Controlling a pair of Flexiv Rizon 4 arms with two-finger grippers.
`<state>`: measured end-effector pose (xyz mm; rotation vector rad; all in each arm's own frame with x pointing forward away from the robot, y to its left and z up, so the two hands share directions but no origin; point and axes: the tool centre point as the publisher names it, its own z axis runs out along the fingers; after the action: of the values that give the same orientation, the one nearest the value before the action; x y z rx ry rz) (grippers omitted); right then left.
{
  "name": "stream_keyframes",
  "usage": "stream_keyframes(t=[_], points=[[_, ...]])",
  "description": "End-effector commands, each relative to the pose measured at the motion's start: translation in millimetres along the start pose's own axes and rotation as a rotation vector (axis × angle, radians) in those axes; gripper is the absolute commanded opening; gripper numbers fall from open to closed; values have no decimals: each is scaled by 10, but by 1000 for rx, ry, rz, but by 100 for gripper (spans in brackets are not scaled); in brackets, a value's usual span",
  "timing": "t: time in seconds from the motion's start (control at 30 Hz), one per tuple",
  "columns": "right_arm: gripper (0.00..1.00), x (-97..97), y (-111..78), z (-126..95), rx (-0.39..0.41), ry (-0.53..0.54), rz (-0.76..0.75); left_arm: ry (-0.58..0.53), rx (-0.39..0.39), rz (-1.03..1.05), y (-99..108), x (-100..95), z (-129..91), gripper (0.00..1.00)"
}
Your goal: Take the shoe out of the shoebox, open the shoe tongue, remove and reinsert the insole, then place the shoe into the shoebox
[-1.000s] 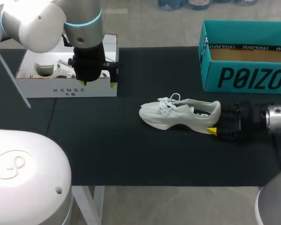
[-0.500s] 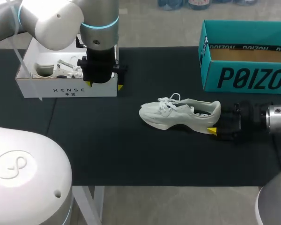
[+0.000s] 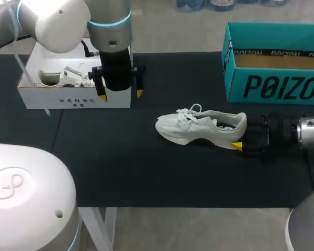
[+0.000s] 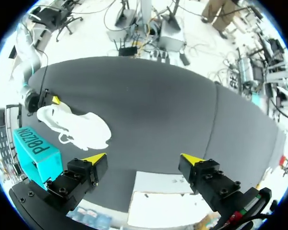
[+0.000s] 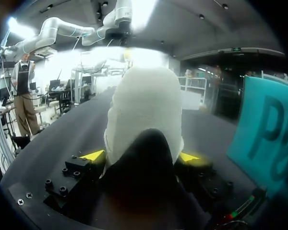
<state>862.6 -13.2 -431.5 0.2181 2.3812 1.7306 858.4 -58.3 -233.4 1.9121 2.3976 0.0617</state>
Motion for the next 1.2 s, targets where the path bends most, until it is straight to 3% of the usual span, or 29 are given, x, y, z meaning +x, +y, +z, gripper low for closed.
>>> stream_keyframes(t=[0.03, 0.07, 0.17, 0.23, 0.27, 0.97, 1.1, 1.13, 1.17, 1.2], points=[[0, 8, -26, 21, 1, -3, 0, -326, -36, -991, -280, 176, -21, 100], [0, 8, -26, 21, 1, -3, 0, -291, -79, -1057, -305, 183, 21, 100], [0, 8, -26, 21, 1, -3, 0, -321, -32, -1186, -327, 174, 154, 100], [0, 8, -26, 21, 1, -3, 0, -332, -111, -1363, -283, 223, 223, 100], [0, 8, -26, 21, 1, -3, 0, -371, -73, -1403, -270, 252, 248, 100], [0, 8, -26, 21, 1, -3, 0, -371, -73, -1403, -270, 252, 248, 100], [0, 8, -26, 21, 1, -3, 0, -376, 61, -2028, -155, 154, 211, 100], [0, 8, -26, 21, 1, -3, 0, -374, 148, -2115, -148, 171, 193, 100], [0, 8, -26, 21, 1, -3, 0, -391, 134, -2154, -160, 177, 189, 100], [0, 8, -26, 21, 1, -3, 0, -419, 169, -2240, -147, 194, 183, 100]])
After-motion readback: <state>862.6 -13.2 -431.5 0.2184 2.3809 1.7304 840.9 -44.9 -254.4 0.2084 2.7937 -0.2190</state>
